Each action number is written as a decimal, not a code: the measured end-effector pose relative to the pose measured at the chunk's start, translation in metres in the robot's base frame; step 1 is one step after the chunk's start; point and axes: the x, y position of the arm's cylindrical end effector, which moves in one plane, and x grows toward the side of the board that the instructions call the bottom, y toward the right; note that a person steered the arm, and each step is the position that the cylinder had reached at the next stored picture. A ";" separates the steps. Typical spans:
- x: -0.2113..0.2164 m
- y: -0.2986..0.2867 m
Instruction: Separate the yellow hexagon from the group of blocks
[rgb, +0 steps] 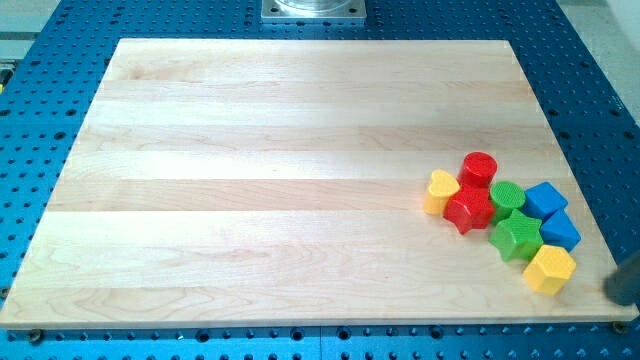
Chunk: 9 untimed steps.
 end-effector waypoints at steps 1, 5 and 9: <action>-0.019 -0.041; 0.004 -0.152; 0.004 -0.201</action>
